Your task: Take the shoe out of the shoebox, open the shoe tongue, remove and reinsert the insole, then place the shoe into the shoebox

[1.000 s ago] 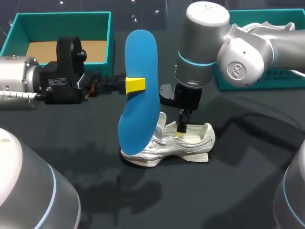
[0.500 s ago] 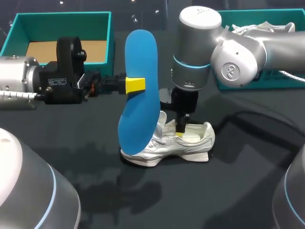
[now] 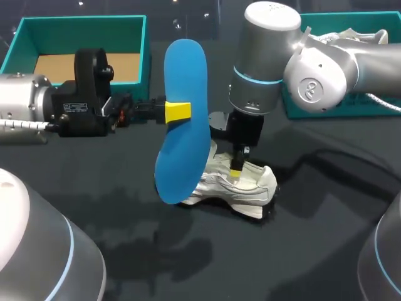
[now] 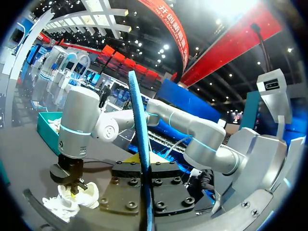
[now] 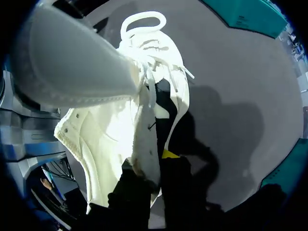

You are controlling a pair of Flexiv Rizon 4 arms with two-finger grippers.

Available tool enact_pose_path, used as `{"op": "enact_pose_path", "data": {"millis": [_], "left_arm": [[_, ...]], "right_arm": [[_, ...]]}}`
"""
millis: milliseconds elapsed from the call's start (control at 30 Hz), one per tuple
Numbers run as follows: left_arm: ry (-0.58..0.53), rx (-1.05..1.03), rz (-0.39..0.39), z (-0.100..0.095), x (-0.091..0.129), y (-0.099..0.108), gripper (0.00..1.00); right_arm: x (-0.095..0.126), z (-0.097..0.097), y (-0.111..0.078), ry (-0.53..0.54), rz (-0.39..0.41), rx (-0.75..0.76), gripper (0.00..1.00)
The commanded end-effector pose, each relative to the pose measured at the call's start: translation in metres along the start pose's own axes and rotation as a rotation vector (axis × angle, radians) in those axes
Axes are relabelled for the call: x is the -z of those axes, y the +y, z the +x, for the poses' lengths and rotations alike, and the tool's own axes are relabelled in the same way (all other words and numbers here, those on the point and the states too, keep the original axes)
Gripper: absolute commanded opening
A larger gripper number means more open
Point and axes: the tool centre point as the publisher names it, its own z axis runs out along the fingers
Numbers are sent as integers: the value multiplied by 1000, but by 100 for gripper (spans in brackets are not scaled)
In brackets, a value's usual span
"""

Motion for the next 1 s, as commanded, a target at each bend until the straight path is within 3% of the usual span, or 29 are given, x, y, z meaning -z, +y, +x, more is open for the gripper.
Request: {"op": "enact_pose_path", "data": {"millis": [33,233,333,367,767,833,1000], "left_arm": [[2,0,1,-2,-2,0,0],[2,0,1,-2,-2,0,0],[2,0,1,-2,-2,0,0],[2,0,1,-2,-2,0,0],[2,0,1,-2,-2,0,0],[2,0,1,-2,-2,0,0],[2,0,1,-2,-2,0,0]], "right_arm": [[16,10,-14,-11,-58,-102,0],[19,23,-12,-51,-162,-373,0],[21,31,-5,-90,-256,-518,0],[24,34,0,-124,-250,-575,0],[24,34,0,-124,-250,-575,0],[22,36,2,-150,-285,-688,0],[21,42,14,-174,-308,-792,0]]}}
